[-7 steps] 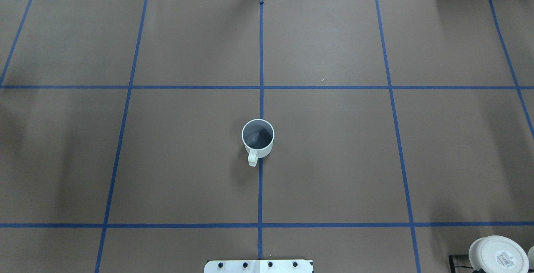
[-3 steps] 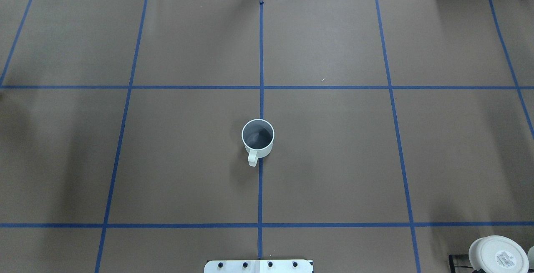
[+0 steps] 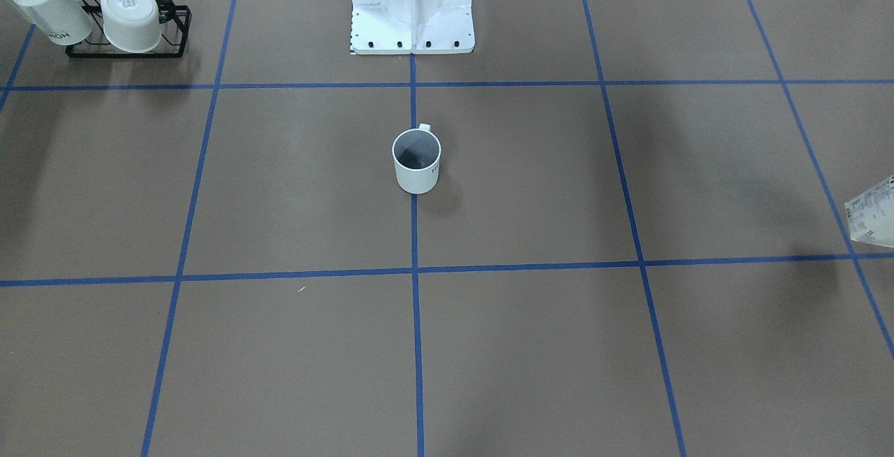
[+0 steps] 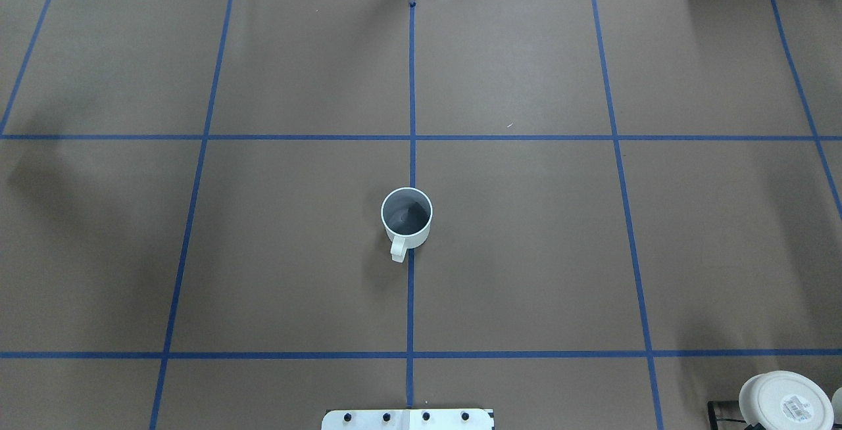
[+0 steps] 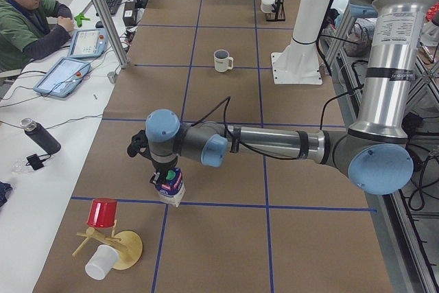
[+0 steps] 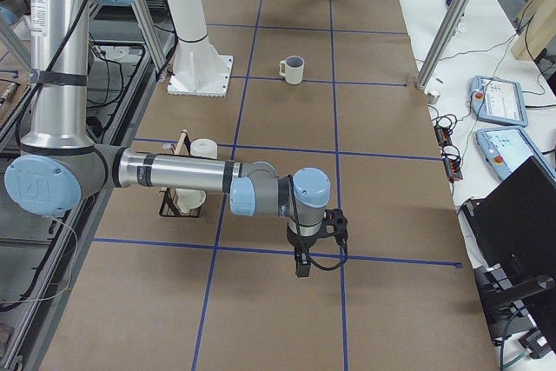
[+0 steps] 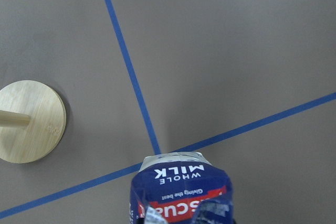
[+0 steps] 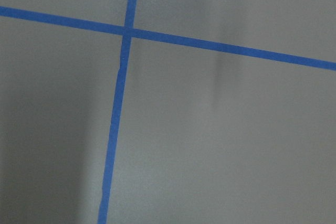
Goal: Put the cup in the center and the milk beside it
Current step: 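Carry the blue milk carton with the left gripper beside the mug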
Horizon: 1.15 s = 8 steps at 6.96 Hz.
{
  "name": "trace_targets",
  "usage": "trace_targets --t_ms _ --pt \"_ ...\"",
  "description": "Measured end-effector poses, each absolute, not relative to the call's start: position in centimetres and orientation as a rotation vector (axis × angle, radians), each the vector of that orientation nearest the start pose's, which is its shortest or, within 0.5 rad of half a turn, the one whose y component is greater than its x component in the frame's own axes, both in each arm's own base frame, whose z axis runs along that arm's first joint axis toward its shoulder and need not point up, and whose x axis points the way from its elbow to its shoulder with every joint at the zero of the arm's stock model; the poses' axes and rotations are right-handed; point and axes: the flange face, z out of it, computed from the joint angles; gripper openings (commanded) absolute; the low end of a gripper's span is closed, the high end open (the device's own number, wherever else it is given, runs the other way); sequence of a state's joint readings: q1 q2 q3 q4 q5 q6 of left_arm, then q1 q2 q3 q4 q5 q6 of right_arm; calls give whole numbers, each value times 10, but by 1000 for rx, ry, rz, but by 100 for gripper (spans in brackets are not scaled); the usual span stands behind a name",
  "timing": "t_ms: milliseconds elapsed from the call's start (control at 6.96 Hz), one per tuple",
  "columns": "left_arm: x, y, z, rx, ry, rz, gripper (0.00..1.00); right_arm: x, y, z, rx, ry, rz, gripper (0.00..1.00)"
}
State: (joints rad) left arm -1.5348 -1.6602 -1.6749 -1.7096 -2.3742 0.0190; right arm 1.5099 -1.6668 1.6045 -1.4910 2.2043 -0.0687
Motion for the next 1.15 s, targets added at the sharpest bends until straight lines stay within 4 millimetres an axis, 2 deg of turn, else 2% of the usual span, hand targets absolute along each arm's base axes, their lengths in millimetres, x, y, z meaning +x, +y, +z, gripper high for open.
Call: trace_targets --t_ms 144,288,431,719,1150 --pt "-27 -538 508 303 816 138 19 47 -455 689 19 -634 -130 100" --pt "1 -538 477 290 840 110 19 47 -455 689 19 -634 -129 100" --pt "39 -540 443 270 874 89 19 47 -455 689 18 -634 -128 100" --pt "127 -535 373 221 926 40 20 47 -454 689 17 -634 -126 100" --pt "266 -505 280 144 959 -40 20 47 -454 691 13 -634 -124 100"
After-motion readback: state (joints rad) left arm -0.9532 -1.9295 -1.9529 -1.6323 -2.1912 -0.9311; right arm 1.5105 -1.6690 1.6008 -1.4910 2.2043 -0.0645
